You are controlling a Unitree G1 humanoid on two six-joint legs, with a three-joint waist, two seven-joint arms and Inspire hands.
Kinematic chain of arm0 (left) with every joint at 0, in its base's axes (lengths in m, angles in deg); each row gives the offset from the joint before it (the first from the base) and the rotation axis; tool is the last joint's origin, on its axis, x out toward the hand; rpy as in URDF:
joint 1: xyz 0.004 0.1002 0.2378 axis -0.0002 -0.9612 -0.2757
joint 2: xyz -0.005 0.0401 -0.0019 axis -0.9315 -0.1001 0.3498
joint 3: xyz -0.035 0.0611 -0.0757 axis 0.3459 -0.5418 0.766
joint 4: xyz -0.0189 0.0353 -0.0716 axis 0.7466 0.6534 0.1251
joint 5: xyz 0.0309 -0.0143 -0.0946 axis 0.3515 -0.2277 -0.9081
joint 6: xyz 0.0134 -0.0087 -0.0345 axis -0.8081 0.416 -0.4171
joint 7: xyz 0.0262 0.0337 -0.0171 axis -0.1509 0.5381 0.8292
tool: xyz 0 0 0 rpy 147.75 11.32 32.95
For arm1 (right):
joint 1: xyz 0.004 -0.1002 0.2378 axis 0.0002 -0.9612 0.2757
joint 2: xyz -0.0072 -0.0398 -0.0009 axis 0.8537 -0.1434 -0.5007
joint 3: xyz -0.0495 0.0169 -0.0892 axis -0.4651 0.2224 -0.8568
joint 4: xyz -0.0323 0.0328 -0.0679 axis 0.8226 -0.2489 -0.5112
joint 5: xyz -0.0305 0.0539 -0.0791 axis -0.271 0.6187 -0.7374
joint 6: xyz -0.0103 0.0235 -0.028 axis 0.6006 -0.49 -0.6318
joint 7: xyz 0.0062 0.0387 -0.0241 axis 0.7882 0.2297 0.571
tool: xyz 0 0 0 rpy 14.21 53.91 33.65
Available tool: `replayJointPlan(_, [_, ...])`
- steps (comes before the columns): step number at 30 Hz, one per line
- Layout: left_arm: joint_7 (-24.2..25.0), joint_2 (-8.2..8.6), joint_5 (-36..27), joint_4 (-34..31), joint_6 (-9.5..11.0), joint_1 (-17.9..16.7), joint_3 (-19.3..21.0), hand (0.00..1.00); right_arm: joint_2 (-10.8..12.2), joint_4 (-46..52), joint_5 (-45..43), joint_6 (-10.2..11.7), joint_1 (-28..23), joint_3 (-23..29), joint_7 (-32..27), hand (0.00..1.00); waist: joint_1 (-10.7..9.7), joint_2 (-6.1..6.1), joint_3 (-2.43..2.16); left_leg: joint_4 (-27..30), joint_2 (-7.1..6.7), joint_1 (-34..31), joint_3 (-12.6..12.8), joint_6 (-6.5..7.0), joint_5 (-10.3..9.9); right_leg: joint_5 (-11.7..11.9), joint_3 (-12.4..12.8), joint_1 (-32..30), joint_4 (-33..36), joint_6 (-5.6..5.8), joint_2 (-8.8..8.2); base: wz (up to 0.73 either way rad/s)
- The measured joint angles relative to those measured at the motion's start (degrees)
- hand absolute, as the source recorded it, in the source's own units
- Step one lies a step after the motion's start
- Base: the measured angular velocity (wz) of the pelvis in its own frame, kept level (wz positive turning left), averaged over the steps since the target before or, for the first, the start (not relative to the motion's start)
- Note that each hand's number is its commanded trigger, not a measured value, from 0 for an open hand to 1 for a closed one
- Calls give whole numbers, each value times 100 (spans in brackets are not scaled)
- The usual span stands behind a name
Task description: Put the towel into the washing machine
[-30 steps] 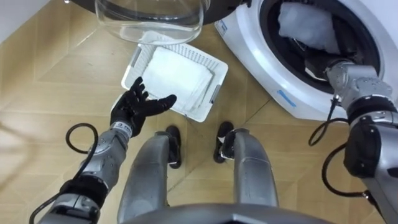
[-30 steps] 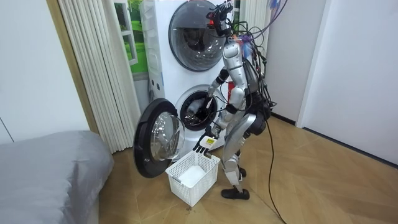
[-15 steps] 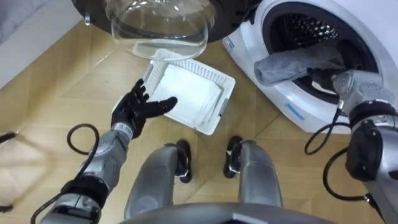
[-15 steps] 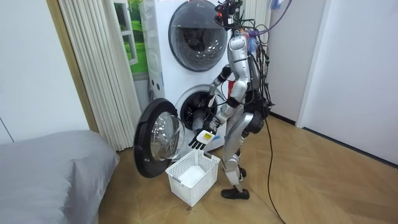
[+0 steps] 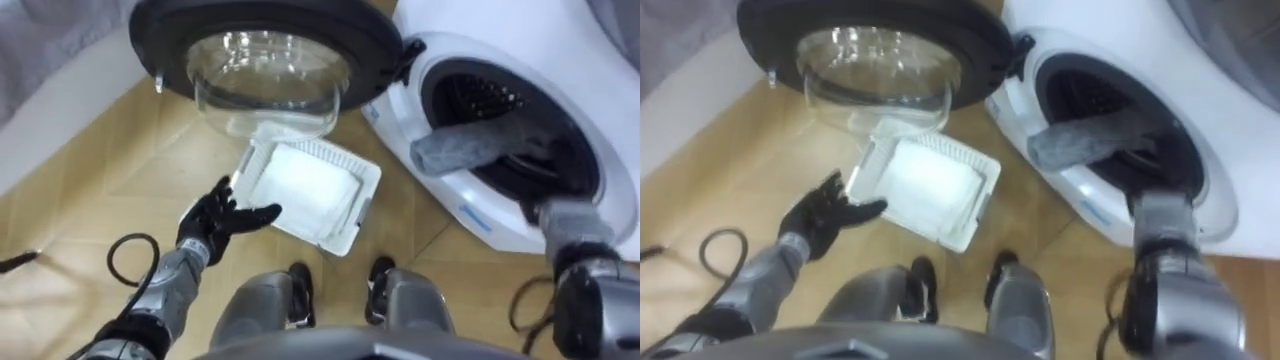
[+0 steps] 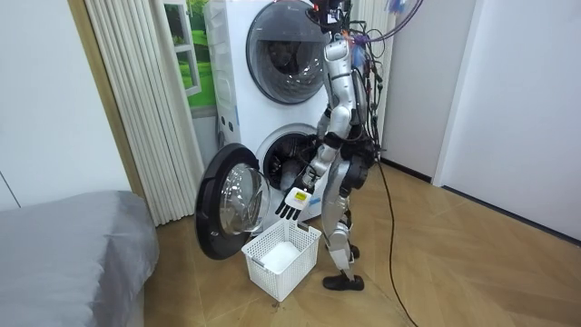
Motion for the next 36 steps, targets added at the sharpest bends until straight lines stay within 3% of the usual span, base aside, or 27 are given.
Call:
replayJointPlan(3, [13,8,236,194,38,-140,104,0,95,-23,-1360,197,-580,-614,272,0,65,-10,-31,-203,48,335,21,-68,44,44,4,333,-298,-34,104,-13])
replayJointPlan(6, [-55,-24,682,369,147,-254,142,0,190,-126,-2556,215,-1060,-1044,581,0,75,-65,-63,-397,98,636,33,-133,78,92,10,670,-612,-81,237,-7])
replayJointPlan(11, [-183,-23,1365,712,259,-358,181,0,228,-171,-4370,215,-1358,-1663,1027,0,115,-78,-70,-694,158,1034,27,-245,142,176,1,1038,-930,-145,368,-11])
replayJointPlan(13, [-195,-9,1636,881,291,-401,238,0,366,-377,-4826,217,-1450,-1774,1225,0,116,-79,-66,-845,191,1312,24,-297,158,197,-5,1313,-1087,-169,431,0])
replayJointPlan(18, [-262,4,1877,1092,296,-540,468,0,449,-603,-5214,123,-1537,-1771,1554,0,109,-32,-73,-1134,199,1655,12,-364,168,206,-47,1598,-1178,-181,468,-1])
replayJointPlan(21, [-370,5,2041,1164,282,-701,590,0,446,-642,-5253,52,-1639,-1761,1709,0,99,-47,-67,-1228,202,1835,12,-372,171,204,-176,1758,-1191,-180,474,-1])
replayJointPlan(29, [-476,106,2238,1390,235,-800,1049,0,517,-846,-5276,-17,-1692,-1632,2171,0,99,-104,-52,-1381,203,2237,14,-382,175,205,-160,2152,-1388,-179,517,0])
replayJointPlan(34, [-584,159,2521,1463,55,-749,1264,0,557,-971,-5283,-204,-1643,-1421,2258,0,95,-125,-70,-1440,204,2355,20,-382,176,204,-157,2245,-1407,-178,530,0])
replayJointPlan(36, [-593,163,2623,1464,3,-734,1342,0,578,-1001,-5283,-211,-1642,-1408,2272,0,93,-135,-44,-1448,199,2423,26,-382,176,204,-154,2338,-1478,-177,531,0])
